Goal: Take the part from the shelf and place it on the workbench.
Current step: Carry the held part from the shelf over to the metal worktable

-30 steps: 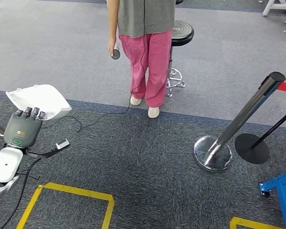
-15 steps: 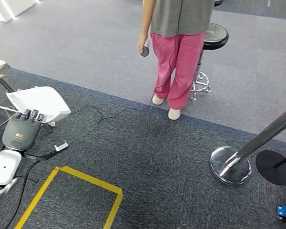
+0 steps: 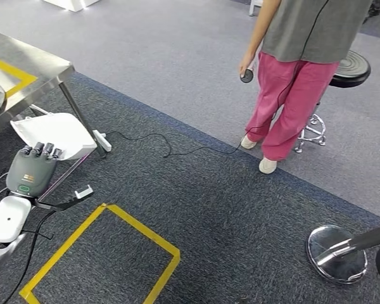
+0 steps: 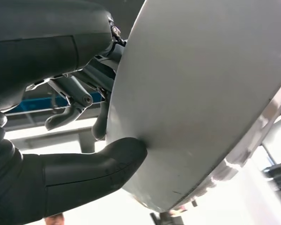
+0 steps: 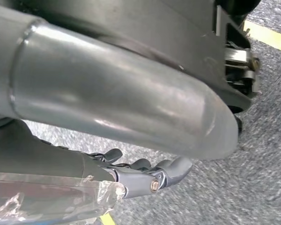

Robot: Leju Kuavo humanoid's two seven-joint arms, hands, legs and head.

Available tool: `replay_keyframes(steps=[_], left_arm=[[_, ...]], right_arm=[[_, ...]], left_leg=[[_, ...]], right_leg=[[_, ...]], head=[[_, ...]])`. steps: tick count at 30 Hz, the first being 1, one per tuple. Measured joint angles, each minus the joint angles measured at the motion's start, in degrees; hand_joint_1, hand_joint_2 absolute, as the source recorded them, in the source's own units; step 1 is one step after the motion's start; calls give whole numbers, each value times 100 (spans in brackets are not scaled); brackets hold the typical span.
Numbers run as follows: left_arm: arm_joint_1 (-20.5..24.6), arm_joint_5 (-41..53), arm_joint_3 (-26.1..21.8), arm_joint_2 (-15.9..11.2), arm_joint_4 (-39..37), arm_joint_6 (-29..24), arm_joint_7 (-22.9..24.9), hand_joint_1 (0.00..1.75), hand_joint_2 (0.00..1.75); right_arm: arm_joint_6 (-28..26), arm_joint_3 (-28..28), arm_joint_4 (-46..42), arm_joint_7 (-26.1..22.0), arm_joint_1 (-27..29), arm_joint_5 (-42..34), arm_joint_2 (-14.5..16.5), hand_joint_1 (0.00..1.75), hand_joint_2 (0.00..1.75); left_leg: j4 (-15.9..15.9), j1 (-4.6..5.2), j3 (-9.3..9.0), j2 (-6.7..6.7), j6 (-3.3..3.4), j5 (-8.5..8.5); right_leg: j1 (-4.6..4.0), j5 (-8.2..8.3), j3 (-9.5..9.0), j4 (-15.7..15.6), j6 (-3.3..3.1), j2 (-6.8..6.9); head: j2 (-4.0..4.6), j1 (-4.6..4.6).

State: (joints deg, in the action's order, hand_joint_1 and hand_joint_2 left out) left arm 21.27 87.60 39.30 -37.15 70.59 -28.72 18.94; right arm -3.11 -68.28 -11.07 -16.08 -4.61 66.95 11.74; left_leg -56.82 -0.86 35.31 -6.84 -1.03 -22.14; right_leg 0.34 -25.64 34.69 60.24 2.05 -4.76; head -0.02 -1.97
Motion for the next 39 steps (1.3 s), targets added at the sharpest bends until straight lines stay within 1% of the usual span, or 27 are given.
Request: replay_keyframes(steps=[1,2,3,5,7,9,10,11,12,13,15,16,18,19,20,22,24,25,26,27,29,31,33,34,36,37,39], left_arm=[[0,0,1,-2,1,5,1,175,175],[-4,0,1,-4,1,17,1,175,175],[-10,0,1,-7,1,36,0,175,175],[-4,0,0,-9,4,85,-1,175,175],[14,0,1,6,11,114,-2,175,175],[4,0,3,28,16,124,-2,175,175],[-4,0,4,34,16,130,-2,175,175],[-7,0,3,37,16,134,-2,175,175],[-6,0,2,38,16,138,-2,175,175],[1,0,-1,38,17,139,-2,175,175],[22,0,-3,40,27,145,2,175,175],[27,0,-3,41,34,148,6,175,175],[18,0,-3,38,43,151,14,175,175],[15,0,-4,32,45,151,16,175,175],[19,0,-5,29,48,151,17,175,175],[31,0,-5,31,60,151,18,175,175],[25,0,1,44,68,152,18,175,175],[19,0,3,47,69,152,18,175,175],[13,0,4,47,70,153,18,175,175],[11,0,3,47,71,154,18,175,175],[12,0,2,47,74,159,18,175,175],[8,0,2,46,77,168,18,175,175],[-15,0,2,27,78,172,18,175,175],[-29,0,1,12,78,173,18,175,175],[-26,0,-2,-10,82,177,18,175,175],[-20,0,-2,-8,87,180,18,175,175],[-27,0,2,5,94,186,18,175,175]], right_arm=[[6,0,1,0,-2,0,1,0,0],[13,0,1,-1,-4,0,2,0,0],[19,0,0,-2,-8,-1,4,0,0],[25,0,-1,-12,-12,-3,7,0,0],[25,0,-2,-20,2,-6,8,0,0],[25,-1,-2,-19,23,-7,8,0,0],[25,-2,-2,-19,27,-7,8,0,0],[26,-2,-2,-19,28,-7,9,0,0],[27,-1,-2,-20,26,-7,9,0,0],[28,-1,-2,-20,25,-7,10,0,0],[29,0,-2,-22,25,-7,10,0,0],[29,0,-2,-24,26,-7,10,0,0],[30,0,-2,-27,23,-7,10,0,0],[30,0,-2,-28,19,-7,10,0,0],[31,1,-2,-30,13,-6,10,0,0],[29,1,-2,-33,11,-6,10,0,0],[27,0,-2,-33,25,-7,9,0,0],[28,0,-2,-32,32,-7,10,0,0],[28,0,-2,-31,35,-7,10,0,0],[28,0,-2,-30,35,-8,10,0,0],[27,0,-2,-30,30,-9,10,0,0],[27,0,-2,-28,27,-9,10,0,0],[28,0,-1,-27,22,-10,14,0,0],[27,0,-2,-27,17,-11,17,0,0],[28,0,-3,-28,11,-11,23,0,0],[28,0,-4,-29,16,-11,22,0,0],[29,0,-4,-28,36,-11,22,0,0]], left_leg=[[5,-12,19,-68,-40,12],[19,-29,34,-130,-78,32],[23,-40,49,-112,-111,38],[-174,-22,158,165,-154,-98],[-823,1,467,503,-177,-453],[-1509,-2,797,592,-197,-710],[-1607,-4,845,607,-203,-687],[-1485,-5,780,626,-205,-563],[-1166,-3,609,691,-203,-373],[-756,9,383,852,-200,-190],[-148,49,59,1097,-141,-10],[-33,69,5,1139,-102,-9],[-9,71,9,984,-18,-19],[-2,57,3,904,12,-18],[6,42,-4,829,43,-12],[13,22,-9,690,95,-8],[11,28,-6,534,120,-10],[9,31,-7,450,122,-11],[8,32,-10,358,121,-10],[7,30,-14,271,118,-9],[-4,26,-12,107,94,-7],[-9,12,18,-35,34,13],[14,-11,50,-158,-46,49],[5,-10,69,-108,-78,40],[-278,16,214,211,-124,-155],[-597,27,365,413,-142,-337],[-1345,25,715,582,-175,-668]], right_leg=[[-5,-4,-45,-72,-22,-36],[-18,6,-61,-81,-56,39],[-25,21,-69,-96,-98,109],[-23,47,-84,-136,-173,249],[-34,47,-91,-153,-214,399],[-43,31,-94,-152,-231,561],[-44,22,-98,-151,-231,644],[-44,10,-108,-151,-227,724],[-44,-5,-125,-151,-215,802],[-52,-23,-147,-151,-196,876],[-95,-73,-189,-137,-141,1010],[-117,-95,-211,-140,-113,1079],[-127,-135,-253,-159,-55,1206],[-117,-181,-252,-123,-16,1145],[-104,-268,-203,4,20,1011],[-82,-571,83,612,68,649],[-79,-837,485,1355,68,517],[-79,-837,601,1517,61,499],[-79,-721,615,1459,46,483],[-77,-513,510,1171,29,447],[-47,-110,145,351,-5,202],[-29,18,-73,-82,-30,9],[-43,16,-104,-119,-79,86],[-42,30,-109,-134,-116,154],[-28,55,-121,-178,-178,293],[-31,56,-122,-186,-198,369],[-38,44,-121,-188,-216,532]], head=[[0,-2],[0,-2],[0,-3],[0,-27],[0,-50],[0,-50],[0,-51],[0,-52],[0,-53],[0,-53],[0,-53],[0,-53],[0,-50],[0,-45],[-1,-32],[-1,-3],[0,6],[-1,8],[-1,8],[-1,8],[0,8],[-1,5],[-1,4],[-1,0],[0,-34],[0,-51],[0,-62]])
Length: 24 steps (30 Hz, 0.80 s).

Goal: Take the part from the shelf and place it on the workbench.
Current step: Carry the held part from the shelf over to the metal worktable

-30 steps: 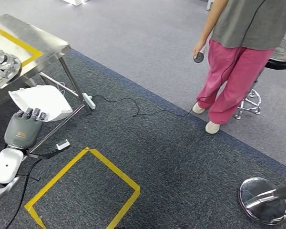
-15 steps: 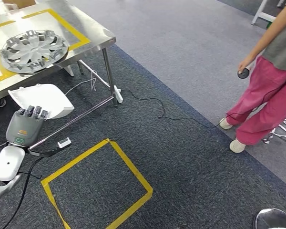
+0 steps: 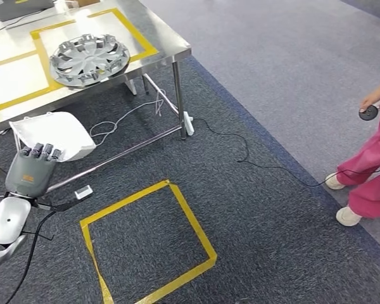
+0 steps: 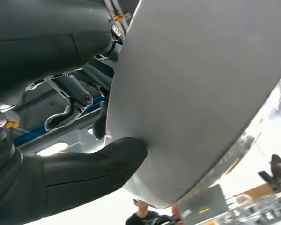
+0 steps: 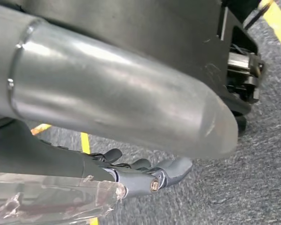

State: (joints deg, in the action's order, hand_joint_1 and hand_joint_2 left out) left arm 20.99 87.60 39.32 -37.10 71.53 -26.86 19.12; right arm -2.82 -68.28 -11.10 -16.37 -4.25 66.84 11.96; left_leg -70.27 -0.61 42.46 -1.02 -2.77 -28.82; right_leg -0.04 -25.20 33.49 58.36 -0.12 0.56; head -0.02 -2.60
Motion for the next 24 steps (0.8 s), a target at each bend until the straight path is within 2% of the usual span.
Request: replay_keyframes(steps=[1,2,3,4,5,6,7,8,10,11,12,14,15,16,17,18,20,21,22,24], left_arm=[[-14,0,2,4,1,2,0,175,175],[-25,0,2,6,2,4,0,175,175],[-30,0,-1,4,3,6,0,175,175],[-29,0,-4,2,7,8,0,175,175],[-19,0,-6,1,12,10,0,175,175],[-10,0,-8,2,18,14,0,175,175],[-5,0,-9,2,23,20,0,175,175],[-7,0,-8,3,26,25,0,175,175],[-31,0,-8,-5,30,34,0,175,175],[-37,0,-10,-10,33,37,0,175,175],[-35,0,-12,-13,39,39,0,175,175],[-32,0,-12,-5,55,44,0,175,175],[-38,0,-10,3,60,48,-1,175,175],[-45,0,-7,8,62,51,-1,175,175],[-51,0,-7,11,62,53,-2,175,175],[-53,0,-9,12,62,54,-4,175,175],[-52,0,-16,9,63,51,-10,175,175],[-52,0,-20,7,64,51,-13,175,175],[-52,0,-23,2,64,50,-15,175,175],[-56,0,-26,-9,64,50,-17,175,175]], right_arm=[[0,0,0,1,7,0,1,0,0],[0,0,0,1,9,0,1,0,0],[1,0,0,0,9,0,2,0,0],[1,0,0,0,8,0,3,0,0],[1,0,-1,0,8,0,2,0,0],[1,0,-1,-1,8,0,1,0,0],[0,0,-1,-1,8,0,0,0,0],[-2,0,-1,0,7,0,-1,0,0],[-5,0,0,0,0,0,0,0,0],[-6,0,0,-2,-3,0,0,0,0],[-7,0,0,-5,-7,0,0,0,0],[-19,0,0,-7,-4,-2,-1,0,0],[-28,0,0,-4,2,-3,-1,0,0],[-35,0,0,-2,10,-4,-1,0,0],[-38,0,0,0,15,-4,0,0,0],[-37,0,0,0,17,-3,0,0,0],[-35,0,0,-4,12,-2,0,0,0],[-35,0,0,-6,7,-2,0,0,0],[-35,0,0,-7,3,-2,2,0,0],[-35,0,0,-8,2,-2,5,0,0]], left_leg=[[-211,-4,95,21,-11,-44],[-211,-7,87,36,-19,18],[9,-9,-37,73,-24,172],[382,-7,-250,172,-26,363],[785,16,-475,343,-24,501],[1097,31,-647,469,9,593],[1278,47,-743,549,51,621],[1341,62,-766,546,99,607],[1345,42,-757,392,188,614],[1350,29,-759,338,223,618],[1355,13,-761,291,257,624],[1356,-1,-762,205,303,625],[1355,2,-761,161,311,624],[1354,7,-762,120,315,623],[1353,11,-764,78,315,622],[1352,13,-769,42,314,621],[1348,19,-782,-16,301,614],[1340,27,-780,-36,284,610],[1328,36,-773,-50,280,605],[1317,48,-754,-62,310,614]], right_leg=[[-1,-7,-1,0,-5,85],[-1,-14,-4,1,-4,168],[0,-24,-13,1,3,249],[-1,-36,-29,2,17,325],[-19,-57,-48,9,43,397],[-44,-78,-67,13,71,462],[-69,-98,-86,13,98,528],[-93,-118,-106,8,124,597],[-91,-160,-129,1,177,681],[-80,-227,-108,73,212,588],[-65,-343,-30,255,247,432],[-44,-696,301,960,293,78],[-41,-847,511,1355,299,6],[-42,-911,672,1626,297,-22],[-43,-854,739,1683,285,-31],[-44,-688,691,1503,266,-34],[-43,-250,355,695,221,-67],[-42,-102,191,343,200,-86],[-38,-15,84,114,198,-104],[-36,30,34,11,202,-115]], head=[[0,-3],[0,-2],[0,-2],[0,-2],[0,-6],[-1,-4],[-1,1],[0,5],[0,12],[0,19],[0,29],[0,57],[0,62],[0,65],[0,67],[0,67],[0,69],[0,67],[0,64],[0,58]])
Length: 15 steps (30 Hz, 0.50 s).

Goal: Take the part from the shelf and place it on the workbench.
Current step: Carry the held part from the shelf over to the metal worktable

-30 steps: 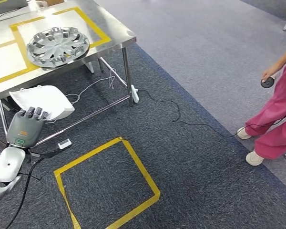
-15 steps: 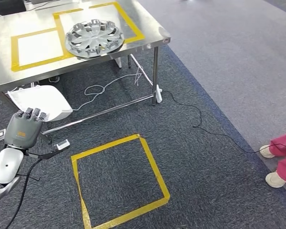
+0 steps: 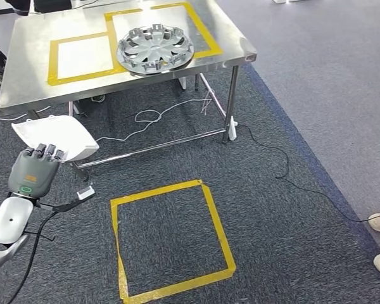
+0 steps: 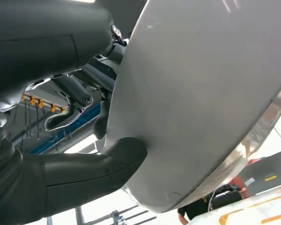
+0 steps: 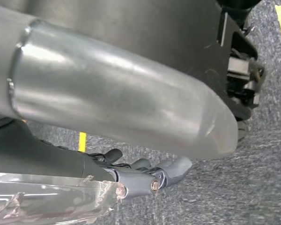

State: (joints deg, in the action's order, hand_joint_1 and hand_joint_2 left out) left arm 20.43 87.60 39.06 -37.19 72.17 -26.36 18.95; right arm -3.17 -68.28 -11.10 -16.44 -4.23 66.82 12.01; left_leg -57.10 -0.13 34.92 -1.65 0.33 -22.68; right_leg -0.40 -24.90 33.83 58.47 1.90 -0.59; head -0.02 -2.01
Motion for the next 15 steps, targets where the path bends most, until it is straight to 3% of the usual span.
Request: replay_keyframes(steps=[2,9,15], left_arm=[[-4,0,-7,-7,0,0,-2,175,175],[-4,0,-22,-7,0,0,-2,175,175],[-3,0,-21,-5,0,17,-2,175,175]], right_arm=[[-1,0,0,1,5,0,1,0,0],[-3,0,0,1,4,0,1,0,0],[19,0,0,0,4,1,1,0,0]], left_leg=[[22,-3,-1,3,25,21],[97,-26,-8,8,-121,65],[97,-30,-3,8,-152,68]], right_leg=[[-8,14,13,-1,-12,-9],[-35,19,45,4,-88,-11],[-39,25,46,4,-106,-10]], head=[[0,-1],[-1,2],[-1,3]])
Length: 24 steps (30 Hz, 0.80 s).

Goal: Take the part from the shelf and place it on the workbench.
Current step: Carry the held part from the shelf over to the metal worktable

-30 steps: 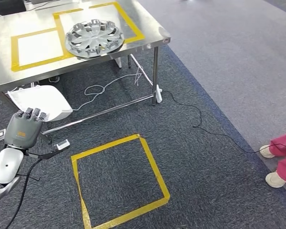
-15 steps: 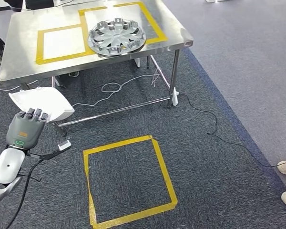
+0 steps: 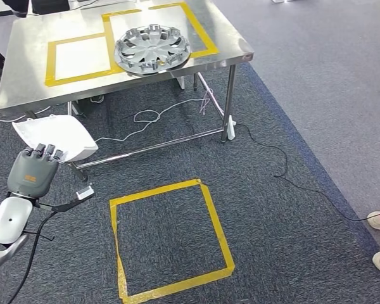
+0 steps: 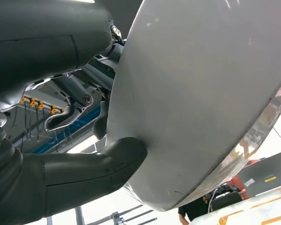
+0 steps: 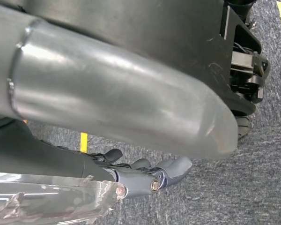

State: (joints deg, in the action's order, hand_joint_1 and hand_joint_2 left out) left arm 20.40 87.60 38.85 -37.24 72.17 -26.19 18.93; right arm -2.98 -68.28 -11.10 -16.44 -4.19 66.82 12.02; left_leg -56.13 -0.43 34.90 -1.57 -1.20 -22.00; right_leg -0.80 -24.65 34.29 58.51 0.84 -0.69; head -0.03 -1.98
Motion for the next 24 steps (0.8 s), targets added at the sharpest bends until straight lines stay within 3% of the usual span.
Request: replay_keyframes(steps=[13,18,19,22,23,24], left_arm=[[-15,0,-46,1,0,-52,11,175,175],[17,0,-59,-8,1,-67,31,175,175],[33,0,-62,-5,2,-68,32,175,175],[45,0,-51,18,3,-65,33,175,175],[39,0,-44,29,3,-64,33,175,175],[35,0,-38,39,2,-63,33,175,175]], right_arm=[[-27,0,0,-2,1,-17,0,0,0],[-95,59,-1,-5,-10,105,1,0,0],[-103,75,-2,-7,-12,116,1,0,0],[-95,116,-2,-7,-9,120,-1,0,0],[-89,125,-2,-3,-6,118,-2,0,0],[-84,130,-2,1,-3,114,-2,0,0]], left_leg=[[-11,18,6,0,8,-3],[166,0,-79,-15,171,57],[238,-28,-124,-27,180,96],[278,-78,-149,-101,168,127],[272,-93,-144,-140,149,124],[262,-116,-137,-190,116,120]], right_leg=[[27,12,-1,-10,17,0],[28,-30,-11,-18,119,29],[25,-147,58,147,144,31],[90,-668,526,1181,239,30],[115,-740,632,1410,272,30],[140,-695,627,1411,308,28]], head=[[0,0],[0,6],[0,19],[1,45],[1,44],[1,44]])
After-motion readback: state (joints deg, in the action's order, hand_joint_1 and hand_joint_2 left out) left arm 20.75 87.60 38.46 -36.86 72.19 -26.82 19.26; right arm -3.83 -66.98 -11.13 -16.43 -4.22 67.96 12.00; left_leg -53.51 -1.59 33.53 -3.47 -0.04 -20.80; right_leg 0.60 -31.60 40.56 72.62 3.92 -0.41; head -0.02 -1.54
